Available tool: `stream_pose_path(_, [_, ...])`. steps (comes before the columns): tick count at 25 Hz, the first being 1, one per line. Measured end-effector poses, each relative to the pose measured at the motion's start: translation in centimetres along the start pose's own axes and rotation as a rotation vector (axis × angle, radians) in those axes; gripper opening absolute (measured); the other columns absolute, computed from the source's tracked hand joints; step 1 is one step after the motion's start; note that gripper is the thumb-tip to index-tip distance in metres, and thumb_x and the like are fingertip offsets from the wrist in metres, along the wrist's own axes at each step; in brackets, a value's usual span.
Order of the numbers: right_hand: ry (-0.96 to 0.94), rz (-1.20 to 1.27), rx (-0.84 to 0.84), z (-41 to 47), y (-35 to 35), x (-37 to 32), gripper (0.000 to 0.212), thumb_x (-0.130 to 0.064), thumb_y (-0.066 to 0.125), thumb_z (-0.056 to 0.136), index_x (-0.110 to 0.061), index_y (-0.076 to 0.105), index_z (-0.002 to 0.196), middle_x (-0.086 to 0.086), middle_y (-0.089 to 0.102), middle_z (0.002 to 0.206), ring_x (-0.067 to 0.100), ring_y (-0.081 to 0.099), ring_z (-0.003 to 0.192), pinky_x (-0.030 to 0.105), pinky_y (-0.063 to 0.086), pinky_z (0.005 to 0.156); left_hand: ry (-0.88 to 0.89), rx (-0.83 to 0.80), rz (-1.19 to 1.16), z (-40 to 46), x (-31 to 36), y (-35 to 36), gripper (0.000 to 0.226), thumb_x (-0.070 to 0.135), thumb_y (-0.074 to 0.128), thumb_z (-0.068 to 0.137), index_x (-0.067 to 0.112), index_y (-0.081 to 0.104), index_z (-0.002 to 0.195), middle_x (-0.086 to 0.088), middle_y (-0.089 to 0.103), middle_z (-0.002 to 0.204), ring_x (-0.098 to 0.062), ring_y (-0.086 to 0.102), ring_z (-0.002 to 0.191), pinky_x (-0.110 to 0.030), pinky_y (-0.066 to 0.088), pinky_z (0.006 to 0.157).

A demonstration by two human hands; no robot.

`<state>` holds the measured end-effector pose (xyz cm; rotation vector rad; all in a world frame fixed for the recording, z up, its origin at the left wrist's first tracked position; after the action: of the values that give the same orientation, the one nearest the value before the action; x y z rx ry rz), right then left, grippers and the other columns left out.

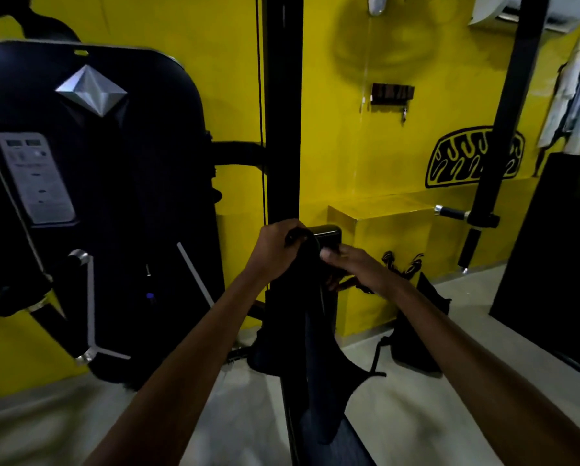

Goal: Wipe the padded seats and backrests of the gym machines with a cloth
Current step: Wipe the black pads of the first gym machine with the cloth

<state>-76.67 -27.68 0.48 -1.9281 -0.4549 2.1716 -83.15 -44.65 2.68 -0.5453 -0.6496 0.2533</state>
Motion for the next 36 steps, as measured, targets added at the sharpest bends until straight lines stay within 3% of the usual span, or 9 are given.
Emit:
stream_pose_path(3, [0.049,-0.126,-0.065,-0.5,1.2,1.7,0.038,-0.028,0.076,0.076,-0.021,0.06,0.11,0.0,0.068,0.094,0.017,0.066,0.083,0.029,0.055,0.074,-0.021,0.025,0.024,0.9,1.2,0.0,0.012,0.002,0.061,0.089,-0.003,0.067,0.097,-0.011,0.067,0.09,-0.013,0.056,0.079,0.001,0.033,0.06])
stream_pose_path(6, [0.105,-0.317,-0.072,0.4,2.6,3.9,0.046,-0.022,0.075,0.08,-0.01,0.054,0.12,-0.001,0.059,0.106,0.014,0.059,0.094,0.013,0.05,0.065,0.002,0.06,0.064,1.9,2.0,-0.2,0.014,0.004,0.062,0.088,-0.005,0.067,0.098,-0.017,0.068,0.093,-0.02,0.059,0.081,-0.006,0.034,0.06])
stream_pose_path(11, [0.228,-0.354,-0.07,0.9,4.8,9.6,0.048,-0.02,0.078,0.074,0.003,0.061,0.112,0.015,0.066,0.112,0.028,0.063,0.104,0.044,0.051,0.091,-0.063,0.196,0.083,4.3,2.5,-3.7,0.015,0.009,0.064,0.088,-0.002,0.069,0.096,-0.016,0.07,0.095,-0.025,0.064,0.089,-0.025,0.042,0.072])
stream_pose_path(14, [0.218,-0.383,-0.07,-0.1,3.8,10.0,0.047,-0.015,0.075,0.078,0.005,0.056,0.117,0.016,0.062,0.119,0.027,0.058,0.113,0.036,0.048,0.09,-0.124,0.262,0.089,4.9,2.1,-6.4,0.016,0.012,0.063,0.089,-0.002,0.068,0.097,-0.013,0.067,0.092,-0.017,0.06,0.084,-0.021,0.04,0.068])
stream_pose_path(17, [0.276,-0.342,0.029,-0.8,-0.5,9.2,0.035,-0.033,0.078,0.074,-0.008,0.061,0.091,0.008,0.065,0.089,0.013,0.064,0.08,0.038,0.051,0.069,-0.36,0.306,0.036,4.3,-0.2,-8.6,0.016,0.017,0.062,0.089,0.004,0.066,0.097,-0.006,0.061,0.088,-0.016,0.055,0.082,-0.025,0.041,0.066])
stream_pose_path(23, [0.299,-0.081,0.135,-1.4,-7.7,3.0,0.026,-0.029,0.073,0.077,-0.004,0.066,0.079,0.019,0.063,0.07,0.02,0.058,0.05,0.021,0.045,0.04,-0.727,0.167,-0.097,1.7,-5.3,-7.9,0.018,0.017,0.062,0.089,0.002,0.066,0.098,-0.012,0.062,0.098,-0.024,0.059,0.082,-0.037,0.052,0.075])
stream_pose_path(27, [0.34,-0.001,0.119,0.3,-6.9,-0.8,0.02,-0.022,0.069,0.084,-0.002,0.068,0.082,0.013,0.06,0.071,0.007,0.05,0.037,0.016,0.036,0.034,-0.677,0.016,-0.141,1.6,-4.0,-4.5,0.017,0.015,0.065,0.089,0.004,0.063,0.076,-0.015,0.062,0.082,-0.025,0.06,0.07,-0.03,0.05,0.062])
stream_pose_path(31, [0.349,0.138,0.096,1.7,-3.6,-3.4,0.011,-0.011,0.06,0.091,-0.003,0.062,0.083,0.007,0.064,0.051,0.007,0.056,0.036,0.014,0.042,0.033,-0.531,-0.073,-0.151,2.3,-1.0,-1.3,0.022,0.02,0.064,0.091,-0.002,0.067,0.091,-0.01,0.059,0.071,-0.019,0.056,0.064,-0.022,0.041,0.053])
stream_pose_path(36, [0.329,0.118,0.15,2.4,-1.1,-5.4,0.015,0.0,0.051,0.093,0.002,0.056,0.078,0.014,0.064,0.064,0.016,0.062,0.039,0.024,0.052,0.039,-0.306,-0.109,-0.011,2.6,1.9,0.4,0.017,0.015,0.063,0.09,0.0,0.068,0.097,-0.005,0.064,0.084,-0.012,0.058,0.076,-0.008,0.038,0.051])
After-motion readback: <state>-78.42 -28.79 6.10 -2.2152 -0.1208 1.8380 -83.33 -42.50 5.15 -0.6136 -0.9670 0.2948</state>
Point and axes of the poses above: each hand's wrist, its own z-axis towards the middle knuckle, its own y-axis out of the palm, x = y × z, the point moved 1 cm from there along z, towards the middle knuckle
